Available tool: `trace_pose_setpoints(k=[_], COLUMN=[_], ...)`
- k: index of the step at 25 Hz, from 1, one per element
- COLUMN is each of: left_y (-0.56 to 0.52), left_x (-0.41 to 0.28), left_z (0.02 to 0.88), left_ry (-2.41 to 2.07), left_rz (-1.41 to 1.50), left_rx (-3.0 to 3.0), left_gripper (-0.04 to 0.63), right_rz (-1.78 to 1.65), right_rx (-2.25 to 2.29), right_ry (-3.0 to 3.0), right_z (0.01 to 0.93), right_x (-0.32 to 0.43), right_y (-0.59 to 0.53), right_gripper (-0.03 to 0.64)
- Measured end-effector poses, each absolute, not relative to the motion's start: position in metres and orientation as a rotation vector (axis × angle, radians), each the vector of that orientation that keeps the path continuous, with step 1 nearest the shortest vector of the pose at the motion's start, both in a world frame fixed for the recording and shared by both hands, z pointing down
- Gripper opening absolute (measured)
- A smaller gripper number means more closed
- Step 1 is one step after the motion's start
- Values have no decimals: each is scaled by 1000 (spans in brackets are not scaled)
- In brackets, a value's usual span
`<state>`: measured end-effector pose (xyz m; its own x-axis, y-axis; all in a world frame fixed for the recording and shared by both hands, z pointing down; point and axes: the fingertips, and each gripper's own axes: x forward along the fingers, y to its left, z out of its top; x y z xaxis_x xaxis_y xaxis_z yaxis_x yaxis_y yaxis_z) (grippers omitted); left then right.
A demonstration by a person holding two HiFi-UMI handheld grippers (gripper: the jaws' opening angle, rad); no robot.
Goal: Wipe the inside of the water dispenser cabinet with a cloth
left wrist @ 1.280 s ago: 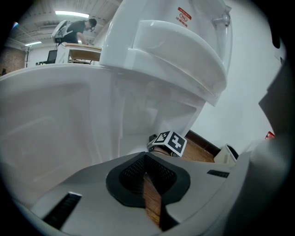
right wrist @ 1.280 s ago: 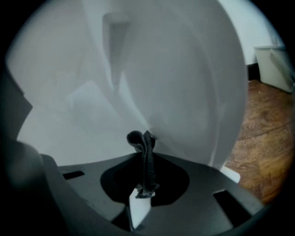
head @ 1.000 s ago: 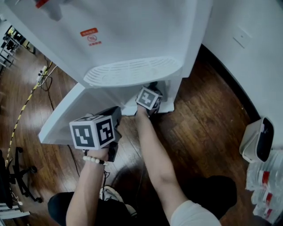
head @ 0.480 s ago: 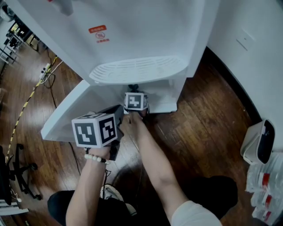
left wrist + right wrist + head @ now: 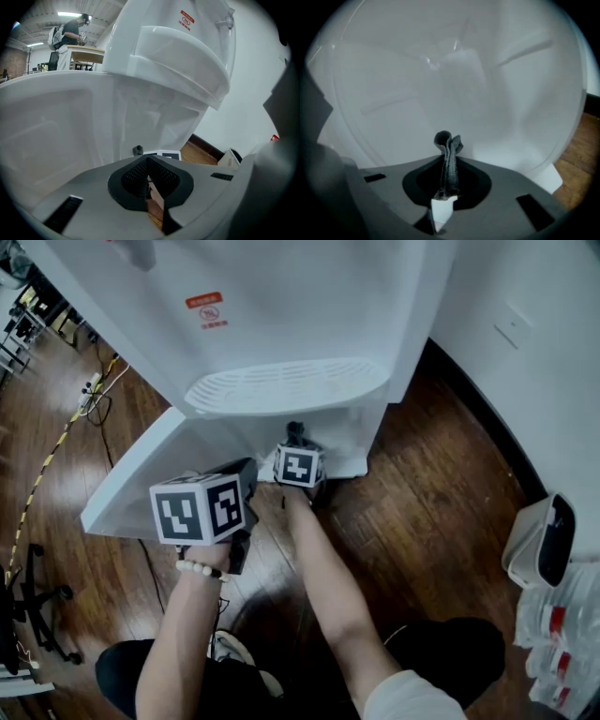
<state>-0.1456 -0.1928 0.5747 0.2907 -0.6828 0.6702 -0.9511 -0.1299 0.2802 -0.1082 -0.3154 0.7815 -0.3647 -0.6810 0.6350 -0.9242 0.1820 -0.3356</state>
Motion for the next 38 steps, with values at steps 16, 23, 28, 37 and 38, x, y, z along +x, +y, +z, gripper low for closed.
trace_pose_setpoints(k=[16, 23, 28, 37, 38], left_y=[-199, -198, -195, -185, -183], left_x=[-129, -135, -140, -164, -167], left_z=[580, 575, 573, 562, 561], left_ry=[-1445, -1463, -1477, -1517, -1522], left_rz=[530, 530, 529, 482, 477], left_rx=[1912, 1918, 1917, 1906, 1904], left_gripper=[-3, -3, -3, -3, -3], right_rz=[1120, 1117, 1077, 1026, 1025], right_rx=[1879, 1780, 1627, 1371, 1332], right_ry=[-1978, -2051, -2135, -2290, -2310], right_z=[785, 789, 788, 780, 779], right_x=[10, -13, -57, -143, -154], right_y=[-307, -298, -291, -276, -272], right_gripper=[49, 51, 51, 49, 49])
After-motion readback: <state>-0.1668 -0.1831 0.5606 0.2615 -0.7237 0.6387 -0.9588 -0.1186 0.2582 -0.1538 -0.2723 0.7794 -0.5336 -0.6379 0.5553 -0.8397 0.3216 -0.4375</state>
